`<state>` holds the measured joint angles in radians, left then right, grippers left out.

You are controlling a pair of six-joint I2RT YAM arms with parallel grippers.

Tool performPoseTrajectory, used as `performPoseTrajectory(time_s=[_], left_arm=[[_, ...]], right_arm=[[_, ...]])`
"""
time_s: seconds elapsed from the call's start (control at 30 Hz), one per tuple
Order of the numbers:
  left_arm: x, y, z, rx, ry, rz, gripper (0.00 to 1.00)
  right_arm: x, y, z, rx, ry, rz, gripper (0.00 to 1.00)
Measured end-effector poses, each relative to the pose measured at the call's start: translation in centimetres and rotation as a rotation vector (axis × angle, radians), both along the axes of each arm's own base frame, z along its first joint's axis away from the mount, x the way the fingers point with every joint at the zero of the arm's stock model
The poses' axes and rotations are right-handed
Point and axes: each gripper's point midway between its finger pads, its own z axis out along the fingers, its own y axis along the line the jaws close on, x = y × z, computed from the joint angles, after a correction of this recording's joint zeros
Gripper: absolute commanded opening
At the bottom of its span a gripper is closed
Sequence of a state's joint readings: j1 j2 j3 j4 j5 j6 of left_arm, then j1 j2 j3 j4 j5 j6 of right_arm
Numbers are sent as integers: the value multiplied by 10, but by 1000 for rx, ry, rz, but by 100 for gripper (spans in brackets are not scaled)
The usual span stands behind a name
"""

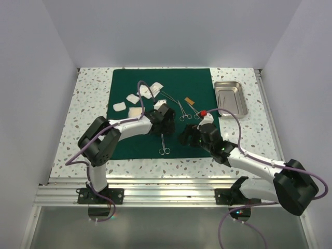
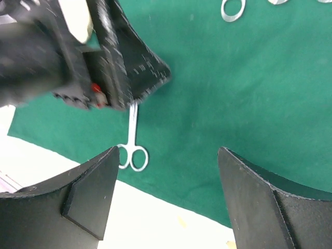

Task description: Prepare the surgical pack

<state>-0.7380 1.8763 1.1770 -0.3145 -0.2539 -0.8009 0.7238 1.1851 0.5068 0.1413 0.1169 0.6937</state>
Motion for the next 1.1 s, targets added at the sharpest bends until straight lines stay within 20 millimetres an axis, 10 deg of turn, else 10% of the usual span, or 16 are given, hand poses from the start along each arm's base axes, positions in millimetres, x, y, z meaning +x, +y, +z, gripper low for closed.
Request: performPoseTrajectory(time_s=[0.37,0.9,1.03,1.1], left_arm=[[-3,-4,-9,210,3,-1,66],[-4,3,-12,192,-37,3,0],[-3,1,-12,169,-34,-7,0],[-3,0,-12,159,-32,-12,19]], right_arm=[[8,-12,9,7,-33,-45,80],[-6,4,-28,-2,81,54,72],[-15,17,-35,7,125,118,72],[-18,28,-31,21,131,157,72]])
